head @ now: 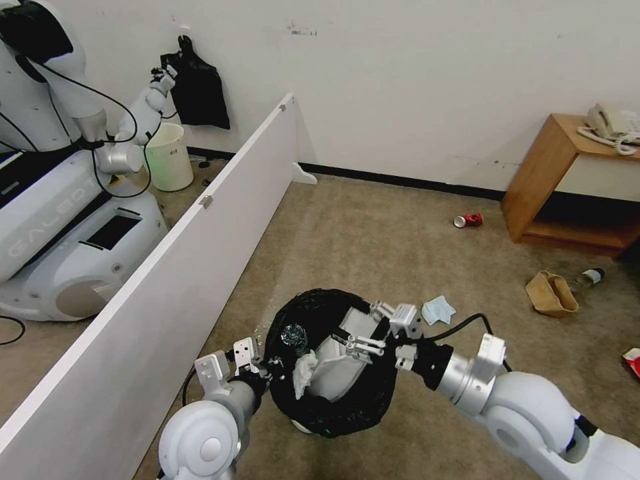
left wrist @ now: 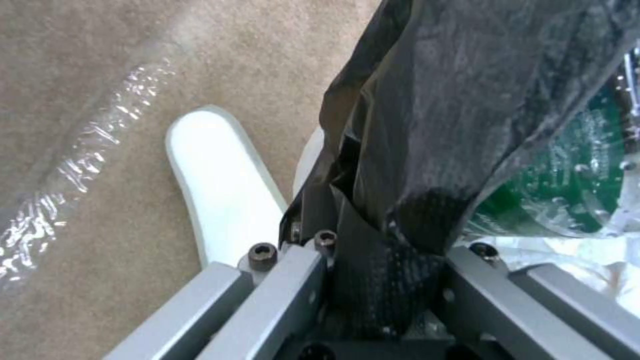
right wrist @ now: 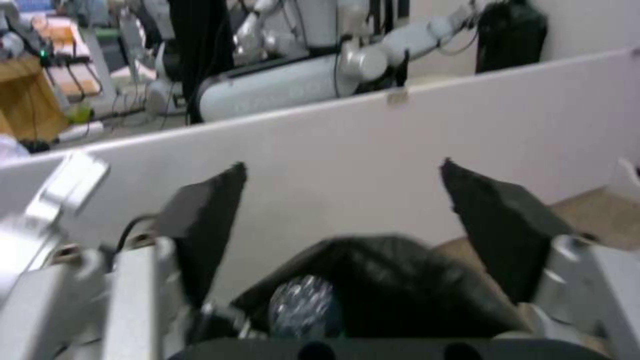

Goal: Pick up the trash bin, then pick up the garbage from the floor and place it into the trash bin.

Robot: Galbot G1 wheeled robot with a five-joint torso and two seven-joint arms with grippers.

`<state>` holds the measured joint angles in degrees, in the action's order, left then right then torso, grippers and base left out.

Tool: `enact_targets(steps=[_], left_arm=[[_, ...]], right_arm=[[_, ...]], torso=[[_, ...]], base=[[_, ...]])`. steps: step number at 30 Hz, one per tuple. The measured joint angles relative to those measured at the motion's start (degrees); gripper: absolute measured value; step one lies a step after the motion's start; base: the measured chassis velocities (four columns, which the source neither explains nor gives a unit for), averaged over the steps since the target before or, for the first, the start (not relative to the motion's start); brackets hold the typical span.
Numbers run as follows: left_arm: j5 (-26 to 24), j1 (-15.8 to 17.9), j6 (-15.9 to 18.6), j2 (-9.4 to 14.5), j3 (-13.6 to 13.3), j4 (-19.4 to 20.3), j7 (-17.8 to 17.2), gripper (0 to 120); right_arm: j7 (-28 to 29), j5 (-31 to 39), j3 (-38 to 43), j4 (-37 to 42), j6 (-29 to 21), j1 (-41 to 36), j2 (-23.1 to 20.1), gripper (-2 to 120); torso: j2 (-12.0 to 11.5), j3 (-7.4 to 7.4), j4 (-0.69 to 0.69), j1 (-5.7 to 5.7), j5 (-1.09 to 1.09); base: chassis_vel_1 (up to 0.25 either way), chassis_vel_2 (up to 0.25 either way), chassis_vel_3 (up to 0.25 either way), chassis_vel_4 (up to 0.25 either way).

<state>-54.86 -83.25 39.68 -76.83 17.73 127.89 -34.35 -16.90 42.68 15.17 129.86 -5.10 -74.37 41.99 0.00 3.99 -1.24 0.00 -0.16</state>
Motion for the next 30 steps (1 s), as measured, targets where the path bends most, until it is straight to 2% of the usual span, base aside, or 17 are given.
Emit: enact_targets(steps=[1, 7, 14, 20, 30], left_arm=[[0.0, 0.0, 0.0, 0.0, 0.0, 0.0, 0.0, 0], [3.69, -2.61, -0.06, -1.17, 1.25, 0.83, 2.28, 0], [5.56, -4.13, -0.08, -2.04, 1.92, 1.84, 3.49, 0], [7.52, -5.89, -0.21, -2.33, 2.95, 3.1, 4.53, 0], [11.71, -10.08, -0.9, -5.84, 7.0, 5.27, 5.98, 0]], right_arm=[[0.0, 0.0, 0.0, 0.0, 0.0, 0.0, 0.0, 82], [1.71, 3.01, 3.94, 0.94, 1.11, -0.6, 0.35, 99], [3.37, 3.0, 7.35, 1.04, 2.0, -2.22, 1.32, 100], [3.9, 0.75, 13.48, 0.97, 2.91, -5.83, 2.07, 100], [2.56, -3.72, 17.22, 0.43, 4.4, -10.04, 4.45, 100]], torso=[[0.0, 0.0, 0.0, 0.0, 0.0], [0.0, 0.0, 0.0, 0.0, 0.0], [0.0, 0.0, 0.01, 0.0, 0.0], [0.0, 0.0, -0.01, 0.0, 0.0], [0.0, -0.01, 0.0, 0.0, 0.0]], base=[[0.0, 0.0, 0.0, 0.0], [0.0, 0.0, 0.0, 0.0], [0.0, 0.0, 0.0, 0.0], [0.0, 0.0, 0.0, 0.0], [0.0, 0.0, 0.0, 0.0]])
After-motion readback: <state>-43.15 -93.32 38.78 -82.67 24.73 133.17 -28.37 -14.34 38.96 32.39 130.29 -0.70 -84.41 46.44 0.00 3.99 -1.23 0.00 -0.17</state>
